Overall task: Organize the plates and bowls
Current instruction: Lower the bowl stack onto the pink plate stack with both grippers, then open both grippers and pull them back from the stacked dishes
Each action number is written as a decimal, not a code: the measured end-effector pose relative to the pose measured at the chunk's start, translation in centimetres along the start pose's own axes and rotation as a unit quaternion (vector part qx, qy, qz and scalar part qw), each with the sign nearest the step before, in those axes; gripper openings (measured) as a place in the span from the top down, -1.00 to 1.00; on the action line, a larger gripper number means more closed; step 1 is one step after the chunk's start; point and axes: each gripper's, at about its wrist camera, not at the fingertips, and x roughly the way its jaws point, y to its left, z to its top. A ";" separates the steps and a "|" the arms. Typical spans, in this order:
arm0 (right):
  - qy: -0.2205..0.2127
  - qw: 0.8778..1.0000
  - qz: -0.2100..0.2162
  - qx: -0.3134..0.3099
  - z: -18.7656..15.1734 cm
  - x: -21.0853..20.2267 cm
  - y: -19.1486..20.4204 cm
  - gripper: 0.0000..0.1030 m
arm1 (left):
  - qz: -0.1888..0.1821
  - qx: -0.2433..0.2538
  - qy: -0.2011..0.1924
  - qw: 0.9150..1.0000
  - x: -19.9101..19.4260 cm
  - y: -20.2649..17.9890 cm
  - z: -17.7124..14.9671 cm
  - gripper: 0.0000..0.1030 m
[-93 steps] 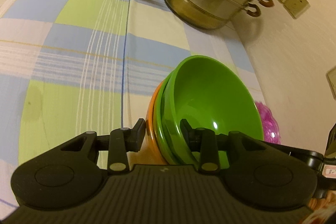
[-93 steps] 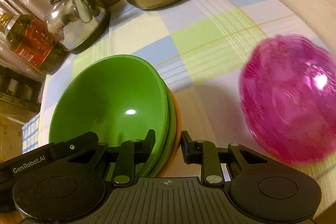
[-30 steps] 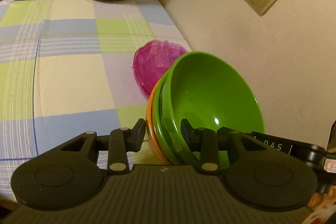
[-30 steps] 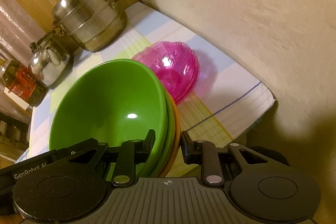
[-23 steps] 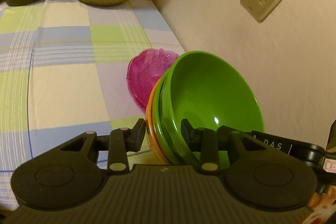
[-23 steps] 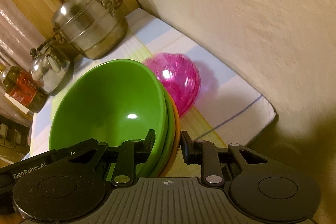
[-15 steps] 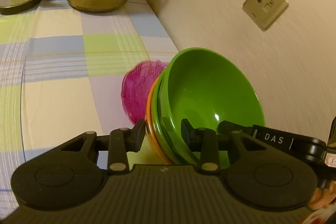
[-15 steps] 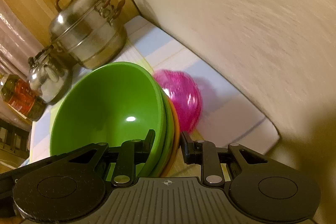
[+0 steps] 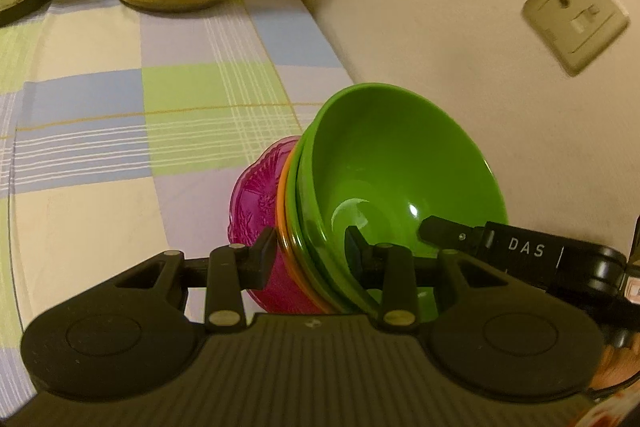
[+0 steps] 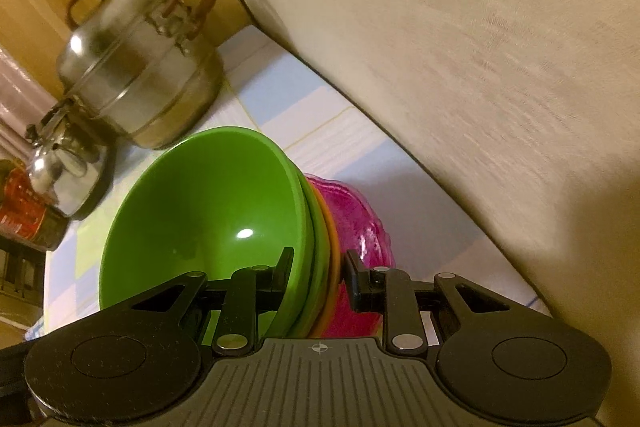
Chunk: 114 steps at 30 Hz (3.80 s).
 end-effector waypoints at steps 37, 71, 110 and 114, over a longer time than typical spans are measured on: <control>-0.005 1.000 0.001 0.002 -0.2 2.4 -0.9 0.03 | 0.000 -0.004 -0.012 1.000 2.2 1.2 -0.2 0.25; -0.042 0.999 0.010 0.005 -4.5 -5.8 0.4 -0.03 | 0.025 0.002 -0.085 0.996 -7.2 1.7 -5.2 -0.33; -0.090 0.987 -0.063 -0.119 -17.9 -14.8 3.0 -0.03 | 0.084 0.058 -0.113 0.988 -15.8 1.2 -18.4 -0.27; -0.093 0.986 -0.060 -0.126 -18.7 -15.3 2.7 -0.03 | 0.092 0.052 -0.112 0.988 -16.3 1.0 -19.6 -0.27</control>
